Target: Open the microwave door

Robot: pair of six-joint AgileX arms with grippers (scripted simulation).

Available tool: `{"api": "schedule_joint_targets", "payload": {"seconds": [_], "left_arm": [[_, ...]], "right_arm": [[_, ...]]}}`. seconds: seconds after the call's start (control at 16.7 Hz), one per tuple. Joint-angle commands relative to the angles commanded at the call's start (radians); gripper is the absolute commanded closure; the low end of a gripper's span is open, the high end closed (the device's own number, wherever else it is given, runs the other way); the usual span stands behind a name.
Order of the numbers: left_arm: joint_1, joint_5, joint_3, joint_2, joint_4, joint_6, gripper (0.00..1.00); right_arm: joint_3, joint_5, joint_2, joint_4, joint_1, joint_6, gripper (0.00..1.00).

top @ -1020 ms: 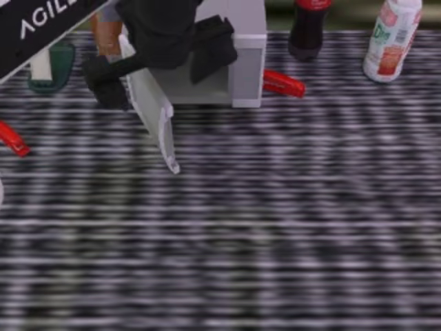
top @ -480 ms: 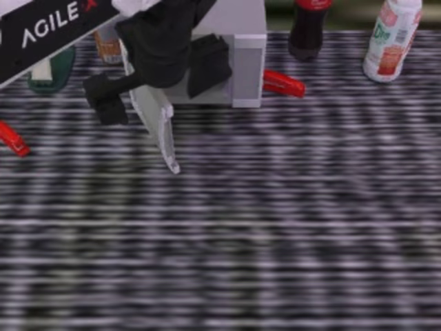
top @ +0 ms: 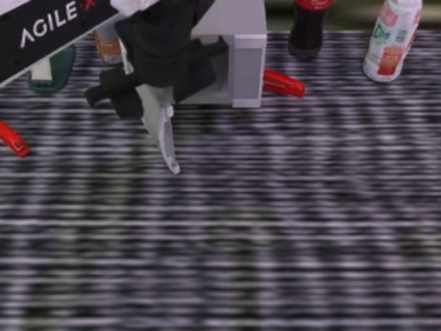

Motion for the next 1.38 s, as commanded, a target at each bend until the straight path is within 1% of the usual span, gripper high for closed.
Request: {"api": "schedule_joint_targets", "payload": {"seconds": [0.3,0.36,0.84,0.96,1.14,1.38], "left_arm": [[0.000,0.000,0.000,0.000,0.000,0.000,0.98],[0.000,0.000,0.000,0.000,0.000,0.000,1.00],[-0.004,0.001,0.000,0.001,0.001,0.000,1.00],[0.000,0.010,0.015,0.009,-0.015,0.003,1.00],[0.021,0.061,0.113,0.057,-0.100,0.017,1.00],[0.060,0.167,0.315,0.143,-0.263,0.050,1.00]], "right_arm": [[0.000,0.000,0.000,0.000,0.000,0.000,0.00],[0.000,0.000,0.000,0.000,0.000,0.000,0.00],[0.000,0.000,0.000,0.000,0.000,0.000,0.00],[0.000,0.000,0.000,0.000,0.000,0.000,0.00],[0.000,0.000,0.000,0.000,0.000,0.000,0.00],[0.000,0.000,0.000,0.000,0.000,0.000,0.00]]}}
